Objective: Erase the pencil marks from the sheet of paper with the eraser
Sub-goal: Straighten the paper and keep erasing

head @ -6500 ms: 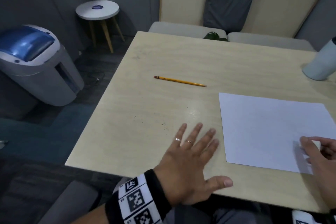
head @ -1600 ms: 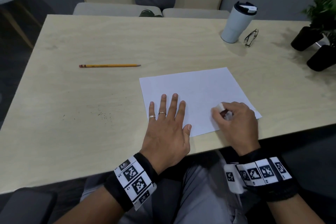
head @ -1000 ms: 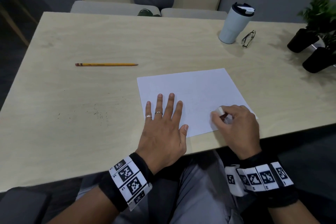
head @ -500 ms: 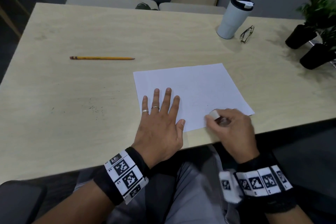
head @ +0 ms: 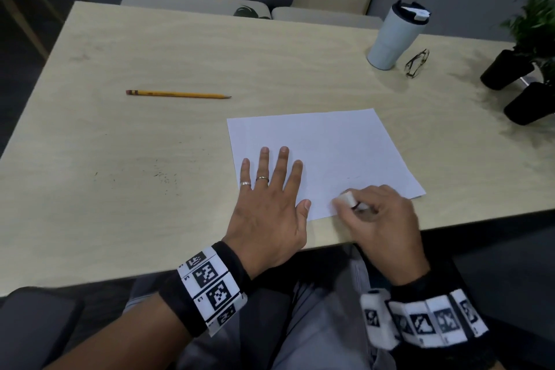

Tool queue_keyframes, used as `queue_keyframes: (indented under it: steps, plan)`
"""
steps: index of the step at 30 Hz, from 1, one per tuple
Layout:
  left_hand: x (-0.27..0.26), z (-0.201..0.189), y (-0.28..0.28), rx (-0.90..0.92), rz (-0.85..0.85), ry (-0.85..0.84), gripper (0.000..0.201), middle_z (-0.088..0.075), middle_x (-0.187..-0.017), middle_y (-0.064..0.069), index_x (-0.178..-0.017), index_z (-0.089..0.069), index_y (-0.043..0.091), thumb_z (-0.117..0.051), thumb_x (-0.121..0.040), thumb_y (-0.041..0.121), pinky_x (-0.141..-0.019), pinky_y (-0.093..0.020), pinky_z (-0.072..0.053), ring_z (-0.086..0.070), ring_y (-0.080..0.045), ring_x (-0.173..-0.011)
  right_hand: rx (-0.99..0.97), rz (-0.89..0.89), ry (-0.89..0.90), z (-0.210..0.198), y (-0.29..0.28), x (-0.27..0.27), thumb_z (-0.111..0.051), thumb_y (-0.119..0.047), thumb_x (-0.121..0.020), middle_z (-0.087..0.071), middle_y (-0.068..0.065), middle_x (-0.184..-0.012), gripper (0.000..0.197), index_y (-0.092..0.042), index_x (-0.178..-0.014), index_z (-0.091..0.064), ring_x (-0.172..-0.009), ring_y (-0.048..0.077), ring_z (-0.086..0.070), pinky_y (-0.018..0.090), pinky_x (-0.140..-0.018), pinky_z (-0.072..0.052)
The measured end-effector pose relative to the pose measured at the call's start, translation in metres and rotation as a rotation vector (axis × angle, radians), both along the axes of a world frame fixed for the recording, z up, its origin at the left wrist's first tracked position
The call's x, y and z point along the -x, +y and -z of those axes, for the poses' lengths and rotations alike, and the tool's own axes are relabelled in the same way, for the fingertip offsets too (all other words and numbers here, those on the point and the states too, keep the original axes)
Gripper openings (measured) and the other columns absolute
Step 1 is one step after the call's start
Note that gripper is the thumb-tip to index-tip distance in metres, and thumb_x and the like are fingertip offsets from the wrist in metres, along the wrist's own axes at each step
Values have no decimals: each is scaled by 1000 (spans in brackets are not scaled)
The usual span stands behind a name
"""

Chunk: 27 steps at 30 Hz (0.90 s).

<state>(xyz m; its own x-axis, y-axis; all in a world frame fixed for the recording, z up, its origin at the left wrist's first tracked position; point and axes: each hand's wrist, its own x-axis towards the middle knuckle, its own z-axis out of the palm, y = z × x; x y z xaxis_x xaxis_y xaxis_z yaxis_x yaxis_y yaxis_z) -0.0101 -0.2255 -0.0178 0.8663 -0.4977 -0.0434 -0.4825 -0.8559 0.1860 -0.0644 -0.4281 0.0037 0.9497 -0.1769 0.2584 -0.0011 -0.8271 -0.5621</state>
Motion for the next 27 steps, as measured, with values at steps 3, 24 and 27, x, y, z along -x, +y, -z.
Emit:
queue_keyframes:
  steps: [3, 24, 27]
  plan:
    - [0, 1, 0, 9, -4, -8, 71, 11, -175, -14, -169, -5, 15, -10, -106, 49, -127, -63, 3, 16, -41, -160, 50, -39, 1, 9, 4, 3, -76, -35, -92, -58, -7, -65, 24, -22, -72, -70, -73, 22, -54, 44, -66, -50]
    - [2, -1, 0, 16, -17, -15, 71, 14, -174, -15, -169, -2, 16, -13, -108, 49, -126, -63, 7, 18, -42, -159, 34, 104, -10, 14, -20, -25, -77, -33, -90, -62, -7, -67, 24, -21, -71, -71, -76, 23, -56, 46, -68, -53]
    - [2, -2, 0, 14, -15, -16, 70, 16, -174, -15, -169, 0, 16, -12, -108, 49, -126, -63, 8, 20, -42, -158, 60, 59, -29, 7, -13, -27, -77, -29, -91, -58, -6, -65, 26, -22, -68, -67, -75, 23, -53, 45, -67, -51]
